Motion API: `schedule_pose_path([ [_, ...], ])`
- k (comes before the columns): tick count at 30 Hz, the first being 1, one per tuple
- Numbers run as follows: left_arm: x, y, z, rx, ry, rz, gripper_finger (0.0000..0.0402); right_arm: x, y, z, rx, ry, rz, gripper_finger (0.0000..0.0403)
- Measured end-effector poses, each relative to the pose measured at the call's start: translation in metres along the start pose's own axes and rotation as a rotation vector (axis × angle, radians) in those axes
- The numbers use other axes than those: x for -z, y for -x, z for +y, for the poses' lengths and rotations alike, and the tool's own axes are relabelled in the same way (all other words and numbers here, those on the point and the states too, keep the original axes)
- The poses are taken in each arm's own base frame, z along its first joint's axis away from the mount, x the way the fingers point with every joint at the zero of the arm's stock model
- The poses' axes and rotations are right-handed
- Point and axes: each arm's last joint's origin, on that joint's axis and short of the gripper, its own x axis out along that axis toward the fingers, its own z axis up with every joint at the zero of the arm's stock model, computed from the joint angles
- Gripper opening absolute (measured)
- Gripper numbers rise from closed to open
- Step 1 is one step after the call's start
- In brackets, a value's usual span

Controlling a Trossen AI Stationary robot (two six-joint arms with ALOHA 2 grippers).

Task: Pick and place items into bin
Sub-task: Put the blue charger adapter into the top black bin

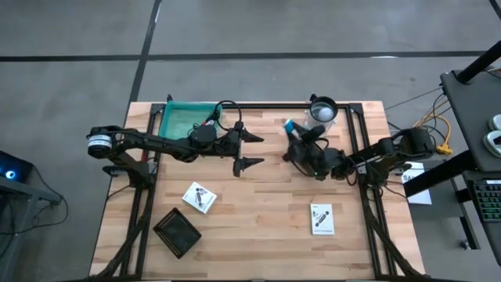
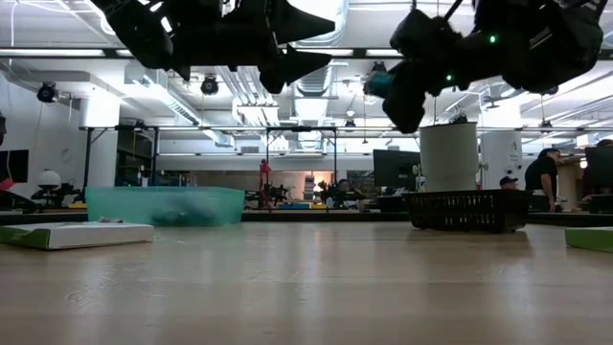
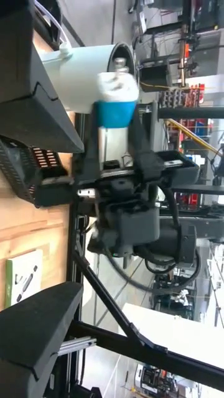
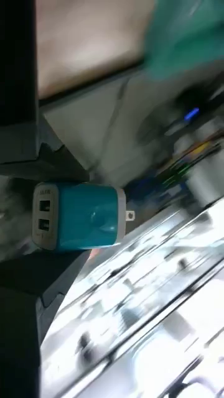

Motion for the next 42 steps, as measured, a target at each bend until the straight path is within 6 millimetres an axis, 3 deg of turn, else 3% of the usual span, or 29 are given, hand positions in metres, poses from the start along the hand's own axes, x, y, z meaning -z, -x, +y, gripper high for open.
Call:
schedule_pose_path([
  [5,0.0,0.0,0.0,-0.005,0.002,0.001,0.0338,0.008,-0.008,0.012,-0.226,-0.072,-0.114,0.0137],
  [11,0.0,0.0,0.0,-0.005,0.003,0.003,0.0338,0.026,-0.008,0.019,-0.553,-0.248,0.023,0.0137],
  [19,0.001,0.0,0.0,-0.005,0.004,0.008,0.0338,0.043,0.016,-0.012,-0.642,-0.523,0.341,0.0137],
  [24,0.002,0.0,0.0,-0.006,0.005,0.019,0.0338,0.062,0.034,-0.029,-0.63,-0.592,0.557,0.0137],
  [30,0.002,0.0,0.0,-0.007,0.005,0.025,0.0338,0.066,0.04,-0.038,-0.643,-0.618,0.595,0.0137],
  [32,0.002,0.0,0.0,-0.007,0.004,0.025,0.0338,0.065,0.04,-0.039,-0.644,-0.615,0.582,0.0159],
  [37,0.003,0.0,0.0,-0.007,0.005,0.031,0.0338,0.064,0.039,-0.037,-0.64,-0.611,0.577,0.0258],
  [42,0.005,0.0,0.0,-0.009,0.011,0.049,0.0338,0.064,0.039,-0.037,-0.639,-0.616,0.573,0.0299],
])
